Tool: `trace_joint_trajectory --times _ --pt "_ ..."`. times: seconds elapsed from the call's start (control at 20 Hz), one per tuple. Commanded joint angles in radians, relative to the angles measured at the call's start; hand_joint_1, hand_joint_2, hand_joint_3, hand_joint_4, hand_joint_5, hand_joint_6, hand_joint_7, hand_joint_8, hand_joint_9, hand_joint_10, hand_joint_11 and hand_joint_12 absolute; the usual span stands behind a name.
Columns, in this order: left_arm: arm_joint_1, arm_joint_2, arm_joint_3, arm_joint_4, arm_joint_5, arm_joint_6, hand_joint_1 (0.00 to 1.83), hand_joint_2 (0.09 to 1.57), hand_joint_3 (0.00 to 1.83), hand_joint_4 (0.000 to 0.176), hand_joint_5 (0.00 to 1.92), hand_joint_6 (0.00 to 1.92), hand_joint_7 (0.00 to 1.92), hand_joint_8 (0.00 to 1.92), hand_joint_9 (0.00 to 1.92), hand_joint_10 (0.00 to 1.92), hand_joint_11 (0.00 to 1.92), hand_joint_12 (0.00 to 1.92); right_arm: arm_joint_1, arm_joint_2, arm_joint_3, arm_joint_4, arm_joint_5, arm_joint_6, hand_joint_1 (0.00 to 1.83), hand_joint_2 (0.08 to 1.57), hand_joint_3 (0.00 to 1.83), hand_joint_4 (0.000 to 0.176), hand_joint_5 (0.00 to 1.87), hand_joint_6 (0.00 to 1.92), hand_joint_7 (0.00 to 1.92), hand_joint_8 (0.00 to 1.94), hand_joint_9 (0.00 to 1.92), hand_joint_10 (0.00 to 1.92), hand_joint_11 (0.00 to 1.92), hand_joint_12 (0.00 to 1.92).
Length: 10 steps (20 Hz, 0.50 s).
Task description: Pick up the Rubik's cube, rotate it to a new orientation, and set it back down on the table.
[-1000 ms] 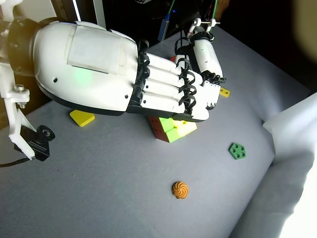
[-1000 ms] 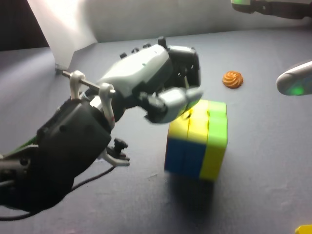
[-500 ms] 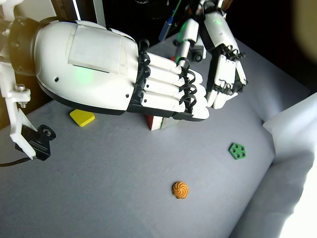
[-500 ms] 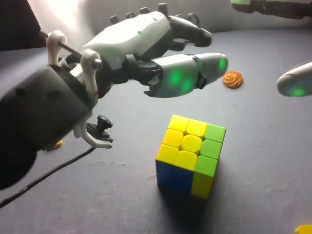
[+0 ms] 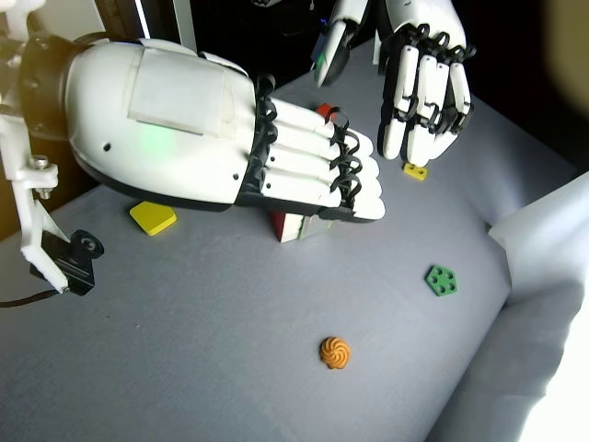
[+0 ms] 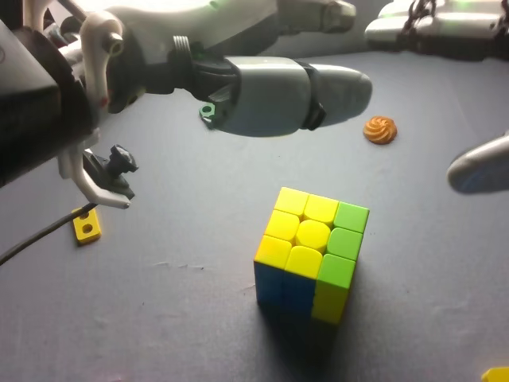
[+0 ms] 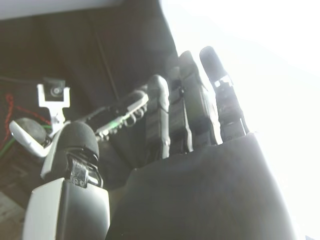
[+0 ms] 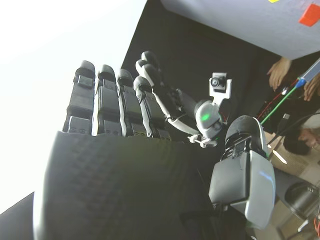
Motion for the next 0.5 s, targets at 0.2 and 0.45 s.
trace_joint_trajectory --times 0.2,0.45 --pt "-0.055 0.035 -0.017 -0.069 -0.006 0.084 0.04 1.40 0.02 0.000 0.31 0.01 0.23 0.01 0.30 0.01 0.00 0.86 -0.004 0.001 -0.004 0.052 0.041 0.001 0.00 0.97 0.00 0.000 0.00 0.00 0.00 0.00 0.00 0.00 0.00 0.00" --pt "-0.072 0.066 -0.027 -0.077 -0.006 0.085 0.10 1.40 0.01 0.000 0.33 0.01 0.24 0.00 0.31 0.01 0.00 0.81 -0.004 0.001 -0.006 0.052 0.047 0.000 0.00 0.98 0.01 0.000 0.00 0.00 0.00 0.00 0.00 0.00 0.00 0.00"
